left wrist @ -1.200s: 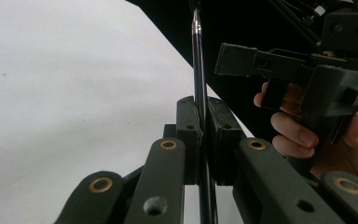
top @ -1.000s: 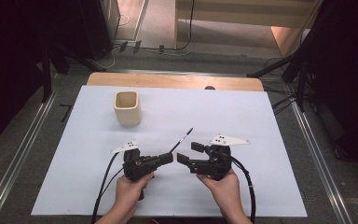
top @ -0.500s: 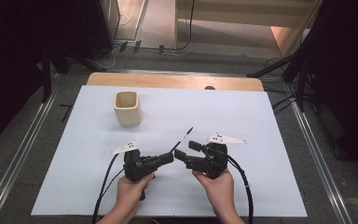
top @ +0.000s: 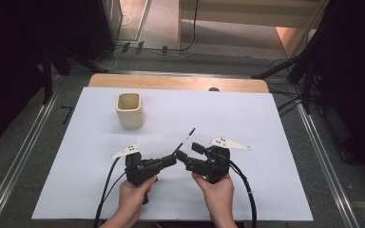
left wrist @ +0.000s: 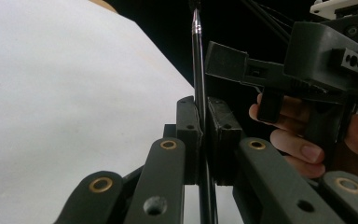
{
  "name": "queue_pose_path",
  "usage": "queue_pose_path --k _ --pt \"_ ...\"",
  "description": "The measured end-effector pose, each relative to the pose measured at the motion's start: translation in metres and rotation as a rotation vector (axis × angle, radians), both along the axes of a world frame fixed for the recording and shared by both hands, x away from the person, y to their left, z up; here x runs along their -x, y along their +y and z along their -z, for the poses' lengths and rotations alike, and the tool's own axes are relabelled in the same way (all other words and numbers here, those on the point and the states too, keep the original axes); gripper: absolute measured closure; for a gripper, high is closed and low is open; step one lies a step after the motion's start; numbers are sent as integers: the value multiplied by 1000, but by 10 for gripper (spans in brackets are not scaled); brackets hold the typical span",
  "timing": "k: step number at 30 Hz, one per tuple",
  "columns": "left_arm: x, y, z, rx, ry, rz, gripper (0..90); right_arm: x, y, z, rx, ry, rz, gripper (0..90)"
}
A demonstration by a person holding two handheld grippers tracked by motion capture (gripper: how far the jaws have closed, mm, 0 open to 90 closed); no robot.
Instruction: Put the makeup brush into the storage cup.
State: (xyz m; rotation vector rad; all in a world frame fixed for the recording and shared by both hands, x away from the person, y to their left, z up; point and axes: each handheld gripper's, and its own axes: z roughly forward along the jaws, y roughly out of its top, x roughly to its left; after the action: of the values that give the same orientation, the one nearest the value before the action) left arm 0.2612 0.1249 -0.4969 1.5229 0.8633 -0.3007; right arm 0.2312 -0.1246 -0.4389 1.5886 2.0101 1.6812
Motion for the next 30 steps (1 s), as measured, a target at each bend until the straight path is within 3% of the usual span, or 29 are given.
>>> queue_pose_path --k 13,18,30 --pt "-2 0 1 37 12 5 849 -8 3 7 -41 48 -6 285" --pt "-1 -1 1 32 13 9 849 -12 3 9 -55 61 -5 298" --pt "-1 -2 2 36 16 18 848 -22 9 9 -101 110 -28 442"
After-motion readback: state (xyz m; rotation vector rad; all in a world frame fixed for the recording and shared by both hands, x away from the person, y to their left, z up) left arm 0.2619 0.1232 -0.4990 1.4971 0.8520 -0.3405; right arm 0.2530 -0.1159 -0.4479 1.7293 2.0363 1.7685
